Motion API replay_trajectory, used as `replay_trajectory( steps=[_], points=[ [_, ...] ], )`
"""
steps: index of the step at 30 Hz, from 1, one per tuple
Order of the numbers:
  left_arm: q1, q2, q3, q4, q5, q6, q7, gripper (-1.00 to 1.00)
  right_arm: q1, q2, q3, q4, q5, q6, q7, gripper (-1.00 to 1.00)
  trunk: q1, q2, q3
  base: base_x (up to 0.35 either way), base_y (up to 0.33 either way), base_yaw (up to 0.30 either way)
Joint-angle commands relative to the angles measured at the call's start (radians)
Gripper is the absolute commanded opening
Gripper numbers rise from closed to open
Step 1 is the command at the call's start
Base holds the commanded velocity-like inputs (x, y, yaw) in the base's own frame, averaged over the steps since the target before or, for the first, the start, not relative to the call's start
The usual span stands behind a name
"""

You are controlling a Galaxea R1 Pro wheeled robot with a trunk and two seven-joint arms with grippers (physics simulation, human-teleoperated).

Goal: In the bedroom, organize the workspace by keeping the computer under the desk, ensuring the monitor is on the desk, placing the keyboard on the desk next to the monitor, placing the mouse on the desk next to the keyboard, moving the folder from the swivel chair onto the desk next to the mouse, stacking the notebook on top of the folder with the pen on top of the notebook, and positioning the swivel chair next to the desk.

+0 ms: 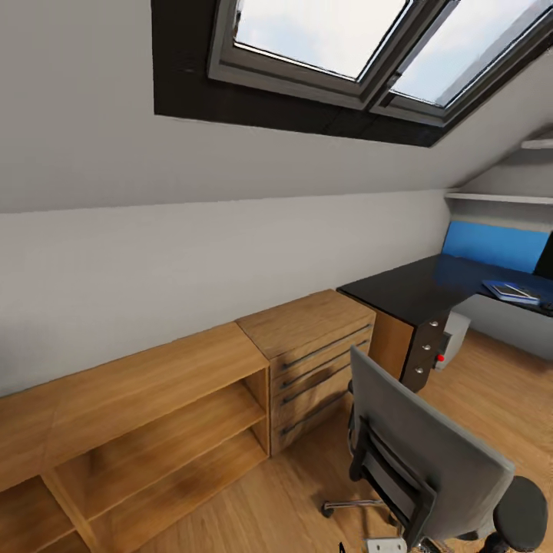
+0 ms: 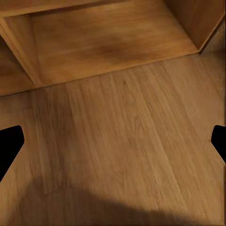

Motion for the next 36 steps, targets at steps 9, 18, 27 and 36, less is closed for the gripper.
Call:
replay_trajectory(
  steps=[9, 18, 27, 36],
  points=[
    [0.001, -0.001, 0.002, 0.016, -0.002, 0.000, 0.001, 1.00, -0.001, 0.000, -0.009, 0.003, 0.008, -0.002, -0.005, 1.00, 0.000, -0.001, -0.001, 0.003, 0.002, -0.273],
    [0.001, -0.001, 0.002, 0.024, -0.003, 0.000, 0.001, 1.00, -0.001, 0.000, -0.009, 0.003, 0.008, -0.002, -0.005, 1.00, 0.000, -0.001, -0.001, 0.000, 0.000, -0.273],
    [0.001, -0.001, 0.001, 0.026, -0.003, 0.000, 0.001, 1.00, -0.001, 0.000, -0.009, 0.003, 0.008, -0.002, -0.005, 1.00, 0.000, -0.001, -0.001, 0.000, 0.000, -0.273],
    [0.001, -0.001, 0.001, 0.027, -0.003, 0.000, 0.001, 1.00, -0.001, 0.000, -0.009, 0.003, 0.008, -0.003, -0.005, 1.00, 0.000, -0.001, -0.001, 0.000, 0.000, -0.273]
  ],
)
